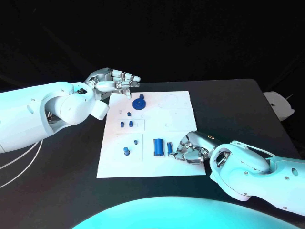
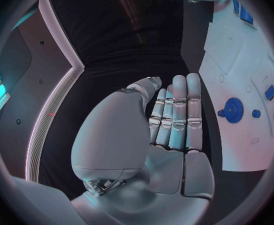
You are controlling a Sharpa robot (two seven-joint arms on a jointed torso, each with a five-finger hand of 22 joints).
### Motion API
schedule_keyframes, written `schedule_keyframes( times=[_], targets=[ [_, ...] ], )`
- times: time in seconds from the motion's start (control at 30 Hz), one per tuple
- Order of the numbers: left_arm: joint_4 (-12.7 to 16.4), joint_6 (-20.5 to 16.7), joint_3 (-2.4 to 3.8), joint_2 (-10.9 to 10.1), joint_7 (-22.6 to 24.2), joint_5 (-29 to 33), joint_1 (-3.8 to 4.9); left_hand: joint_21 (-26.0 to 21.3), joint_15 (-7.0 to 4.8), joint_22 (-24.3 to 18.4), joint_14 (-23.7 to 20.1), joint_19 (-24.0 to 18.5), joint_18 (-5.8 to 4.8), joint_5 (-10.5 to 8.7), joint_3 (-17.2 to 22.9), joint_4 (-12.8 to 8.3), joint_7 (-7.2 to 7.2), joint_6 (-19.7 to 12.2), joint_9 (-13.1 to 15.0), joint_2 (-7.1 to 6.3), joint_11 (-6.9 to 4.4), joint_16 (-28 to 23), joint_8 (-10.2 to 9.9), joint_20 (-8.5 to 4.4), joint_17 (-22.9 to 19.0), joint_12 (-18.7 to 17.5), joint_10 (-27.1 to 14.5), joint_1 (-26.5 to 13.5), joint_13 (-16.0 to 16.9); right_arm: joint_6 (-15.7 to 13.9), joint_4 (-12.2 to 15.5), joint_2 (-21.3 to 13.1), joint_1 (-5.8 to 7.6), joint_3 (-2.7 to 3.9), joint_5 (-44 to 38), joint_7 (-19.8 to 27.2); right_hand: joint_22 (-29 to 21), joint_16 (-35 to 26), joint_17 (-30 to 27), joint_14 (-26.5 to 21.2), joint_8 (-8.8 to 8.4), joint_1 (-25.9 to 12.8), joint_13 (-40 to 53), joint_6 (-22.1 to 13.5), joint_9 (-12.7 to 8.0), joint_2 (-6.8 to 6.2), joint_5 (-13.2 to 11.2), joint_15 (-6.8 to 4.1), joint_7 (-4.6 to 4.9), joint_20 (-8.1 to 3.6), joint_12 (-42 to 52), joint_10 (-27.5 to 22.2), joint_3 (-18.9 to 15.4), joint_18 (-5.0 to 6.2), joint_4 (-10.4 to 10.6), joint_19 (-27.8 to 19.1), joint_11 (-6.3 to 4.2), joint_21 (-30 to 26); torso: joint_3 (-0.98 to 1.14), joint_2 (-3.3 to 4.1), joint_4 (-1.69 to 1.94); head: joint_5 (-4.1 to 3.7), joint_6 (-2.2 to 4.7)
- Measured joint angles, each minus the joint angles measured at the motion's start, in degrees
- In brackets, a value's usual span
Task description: Assemble the parts on the task board
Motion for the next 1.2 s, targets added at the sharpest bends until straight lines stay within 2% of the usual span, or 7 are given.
schedule_keyframes(
  times=[0.27, 0.7, 0.97, 1.07, 1.2],
  targets=[
    [0.0, 0.0, 0.00, 0.0, 0.0, 0.0, 0.00, 0.0, 0.00, 0.0, 0.0, 0.0, 0.01, 0.00, 0.0, 0.0, 0.00, 0.0, 0.0, 0.00, 0.00, 0.0, 0.0, 0.00, 0.0, 0.0, 0.0, 0.0, 0.0, 0.9, -0.5, 0.5, -0.09, 0.01, 0.3, 0.5, 0.0, 0.0, 0.0, 0.0, 0.19, 0.0, 0.0, 0.0, 0.0, 0.00, 0.0, 0.00, 0.00, 0.00, 0.0, 0.0, 0.0, 0.00, 0.0, 0.0, 0.00, 0.4, -0.03, 0.03, 0.09, -0.10, 0.05],
    [0.0, 0.1, 0.00, -0.1, 0.0, 0.0, 0.00, 0.0, 0.00, 0.0, 0.0, 0.0, 0.00, 0.00, 0.0, 0.0, 0.00, 0.0, 0.0, 0.00, 0.00, 0.0, 0.0, 0.00, 0.0, 0.0, 0.0, 0.0, 0.0, 1.2, -3.1, 1.8, -0.11, 0.03, 0.4, 0.5, 0.0, 0.0, 0.0, 0.0, 0.19, 0.3, 0.0, 0.0, 0.1, 0.31, 0.0, 0.00, 0.00, 0.00, 0.2, 0.0, -0.8, 0.00, 0.5, 0.0, 0.00, 0.4, -0.01, 0.07, 0.12, 0.01, 0.01],
    [0.0, 0.2, 0.00, -0.1, -0.1, -0.1, 0.00, 0.0, 0.00, 0.0, 0.0, 0.0, 0.00, 0.00, 0.0, 0.0, 0.00, 0.0, 0.0, 0.00, 0.00, 0.0, 0.0, 0.00, 0.0, 0.0, 0.0, 0.0, 0.0, 1.6, -4.0, 2.3, -0.12, 0.01, 0.6, 0.9, 0.0, 0.2, 0.0, 0.2, 0.64, 1.8, 0.0, 0.1, 0.5, 1.34, 0.3, -0.22, -0.07, 0.00, 0.5, 0.0, -1.8, 0.00, -0.2, 0.0, 0.00, 0.7, 0.03, 0.09, 0.10, 0.02, 0.01],
    [0.0, 0.2, 0.00, -0.1, -0.1, -0.1, 0.00, 0.0, 0.00, 0.0, 0.0, 0.0, 0.01, 0.00, 0.0, 0.0, 0.00, 0.0, 0.0, 0.00, 0.00, 0.0, 0.0, 0.00, 0.0, 0.0, 0.0, 0.0, 0.0, 1.9, -4.2, 2.5, -0.09, 0.07, 0.6, 1.1, 0.0, 0.2, 0.0, 0.2, 0.86, 3.5, 0.0, 0.1, 0.6, 1.51, -3.0, -0.22, -0.12, 0.00, 0.5, 0.0, -1.7, 0.00, -1.4, 0.0, 0.00, 0.7, 0.03, 0.10, 0.10, 0.09, 0.01],
    [0.0, 0.2, 0.00, -0.1, -0.1, -0.1, 0.00, 0.0, 0.00, 0.0, 0.0, 0.0, 0.01, 0.00, 0.0, 0.0, 0.00, 0.0, 0.0, 0.00, 0.00, 0.0, 0.0, 0.00, 0.0, 0.0, 0.0, 0.0, 0.0, 2.3, -4.3, 2.5, -0.04, 0.12, 0.6, 1.2, 0.0, 0.2, 0.0, 0.2, 0.86, 4.5, 0.0, -0.1, 0.5, 0.96, -4.2, -0.22, -0.34, 0.00, 0.5, 0.0, -1.9, 0.00, -2.3, 0.0, 0.00, 0.7, 0.03, 0.08, 0.08, 0.15, 0.01]
  ],
)
